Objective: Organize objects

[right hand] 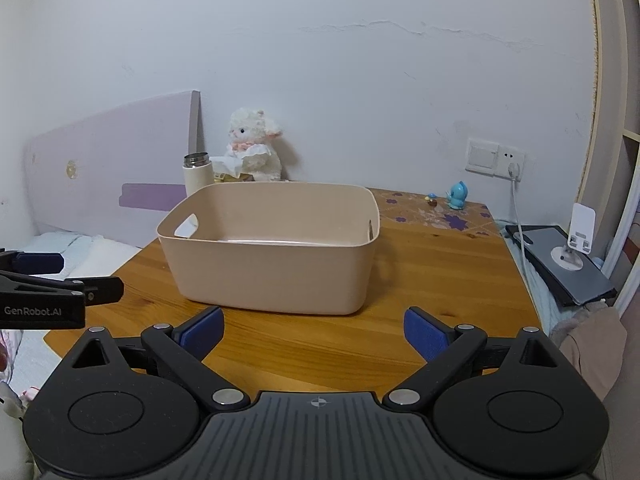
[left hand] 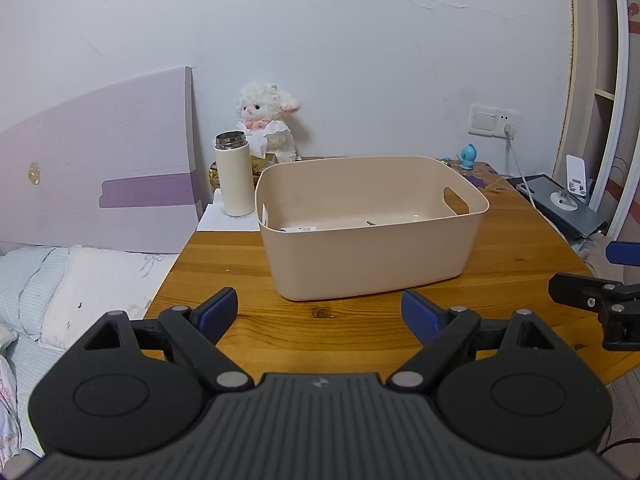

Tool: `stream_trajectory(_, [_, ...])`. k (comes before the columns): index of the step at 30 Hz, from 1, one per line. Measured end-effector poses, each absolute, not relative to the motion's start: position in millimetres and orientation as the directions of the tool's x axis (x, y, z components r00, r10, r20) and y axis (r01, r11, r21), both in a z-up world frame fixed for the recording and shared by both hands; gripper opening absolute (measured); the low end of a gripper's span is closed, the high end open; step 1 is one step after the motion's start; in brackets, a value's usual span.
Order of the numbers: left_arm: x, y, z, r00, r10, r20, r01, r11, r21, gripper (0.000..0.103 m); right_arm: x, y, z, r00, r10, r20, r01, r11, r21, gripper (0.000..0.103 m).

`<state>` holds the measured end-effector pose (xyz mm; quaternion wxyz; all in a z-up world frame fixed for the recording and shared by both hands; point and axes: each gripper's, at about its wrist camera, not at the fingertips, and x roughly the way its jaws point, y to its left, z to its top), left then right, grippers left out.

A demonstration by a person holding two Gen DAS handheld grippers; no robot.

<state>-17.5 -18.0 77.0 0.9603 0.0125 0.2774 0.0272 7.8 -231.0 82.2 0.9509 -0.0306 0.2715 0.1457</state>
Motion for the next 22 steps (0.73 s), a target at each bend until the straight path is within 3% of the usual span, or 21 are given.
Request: stream_trajectory(22, [-15.1,-14.8,73.8,0.835,0.056,-0.548,-0.049,0.998,0.028,0.090,13.0,-233.9,77.6,0.798,0.256,-0.546,-0.285,0.958,0.033,0.098])
